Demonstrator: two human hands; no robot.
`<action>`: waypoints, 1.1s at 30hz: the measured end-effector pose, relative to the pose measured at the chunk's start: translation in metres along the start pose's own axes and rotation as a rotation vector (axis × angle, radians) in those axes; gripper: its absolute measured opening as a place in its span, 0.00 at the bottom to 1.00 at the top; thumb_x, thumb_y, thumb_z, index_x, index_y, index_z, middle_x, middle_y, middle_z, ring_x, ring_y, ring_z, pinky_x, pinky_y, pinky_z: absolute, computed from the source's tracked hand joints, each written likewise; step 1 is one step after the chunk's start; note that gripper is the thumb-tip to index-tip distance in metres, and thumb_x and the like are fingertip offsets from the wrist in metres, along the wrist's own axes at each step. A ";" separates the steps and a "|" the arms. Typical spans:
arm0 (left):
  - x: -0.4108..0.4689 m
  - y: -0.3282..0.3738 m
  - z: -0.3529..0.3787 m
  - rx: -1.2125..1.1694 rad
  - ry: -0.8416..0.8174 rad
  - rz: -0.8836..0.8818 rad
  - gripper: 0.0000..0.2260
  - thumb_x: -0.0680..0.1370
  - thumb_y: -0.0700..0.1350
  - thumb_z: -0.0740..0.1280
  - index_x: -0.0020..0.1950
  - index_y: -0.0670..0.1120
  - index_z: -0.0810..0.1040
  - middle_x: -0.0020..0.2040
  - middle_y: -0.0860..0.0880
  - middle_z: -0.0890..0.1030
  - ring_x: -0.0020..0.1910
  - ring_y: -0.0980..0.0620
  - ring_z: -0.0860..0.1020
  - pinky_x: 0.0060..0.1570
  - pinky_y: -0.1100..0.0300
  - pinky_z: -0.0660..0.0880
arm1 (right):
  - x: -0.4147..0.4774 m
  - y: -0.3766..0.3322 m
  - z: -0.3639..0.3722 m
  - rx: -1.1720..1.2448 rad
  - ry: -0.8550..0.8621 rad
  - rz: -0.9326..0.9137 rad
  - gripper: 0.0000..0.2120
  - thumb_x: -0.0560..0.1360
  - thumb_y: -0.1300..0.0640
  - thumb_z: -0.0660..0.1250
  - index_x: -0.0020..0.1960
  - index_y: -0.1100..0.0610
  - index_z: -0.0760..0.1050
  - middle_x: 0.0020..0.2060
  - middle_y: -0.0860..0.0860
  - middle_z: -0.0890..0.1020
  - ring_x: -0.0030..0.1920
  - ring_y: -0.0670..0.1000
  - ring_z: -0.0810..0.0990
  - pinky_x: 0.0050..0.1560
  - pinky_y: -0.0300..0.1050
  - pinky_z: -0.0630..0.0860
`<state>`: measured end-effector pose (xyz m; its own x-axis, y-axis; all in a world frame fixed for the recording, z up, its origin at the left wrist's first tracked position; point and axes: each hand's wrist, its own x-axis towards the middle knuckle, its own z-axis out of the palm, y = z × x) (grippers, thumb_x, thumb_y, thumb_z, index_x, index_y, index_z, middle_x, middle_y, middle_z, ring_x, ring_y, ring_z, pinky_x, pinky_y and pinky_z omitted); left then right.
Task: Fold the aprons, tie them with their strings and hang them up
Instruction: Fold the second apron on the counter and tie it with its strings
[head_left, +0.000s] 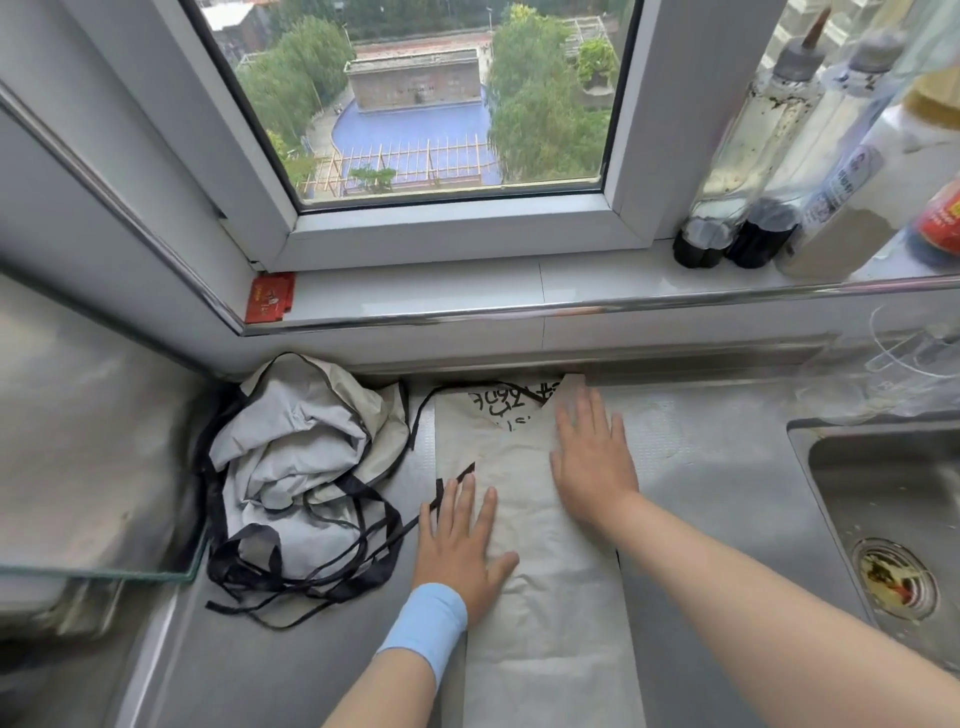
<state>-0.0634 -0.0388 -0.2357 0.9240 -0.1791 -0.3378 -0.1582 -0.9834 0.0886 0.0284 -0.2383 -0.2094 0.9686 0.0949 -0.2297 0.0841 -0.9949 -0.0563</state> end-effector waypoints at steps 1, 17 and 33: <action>0.002 0.003 0.000 0.001 -0.027 -0.011 0.38 0.72 0.68 0.56 0.77 0.49 0.59 0.78 0.44 0.58 0.77 0.44 0.52 0.69 0.40 0.50 | -0.018 -0.009 0.008 0.053 0.043 -0.021 0.32 0.79 0.48 0.52 0.80 0.57 0.52 0.79 0.60 0.49 0.79 0.60 0.47 0.76 0.60 0.48; -0.132 -0.016 0.036 0.042 -0.040 0.143 0.38 0.71 0.65 0.59 0.76 0.47 0.63 0.77 0.44 0.61 0.76 0.45 0.57 0.68 0.44 0.55 | -0.131 -0.025 0.051 -0.041 0.002 -0.199 0.30 0.78 0.47 0.50 0.78 0.57 0.61 0.77 0.62 0.58 0.77 0.62 0.56 0.73 0.63 0.54; -0.259 0.056 0.049 0.023 -0.179 0.188 0.46 0.69 0.62 0.71 0.77 0.51 0.48 0.79 0.49 0.42 0.78 0.45 0.40 0.76 0.49 0.45 | -0.359 -0.012 0.066 -0.209 -0.271 -0.419 0.55 0.71 0.48 0.70 0.78 0.51 0.29 0.77 0.54 0.33 0.78 0.56 0.34 0.78 0.58 0.44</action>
<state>-0.3288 -0.0493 -0.1893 0.8017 -0.3593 -0.4778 -0.3314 -0.9323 0.1451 -0.3356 -0.2581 -0.1908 0.7494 0.4628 -0.4735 0.5215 -0.8532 -0.0084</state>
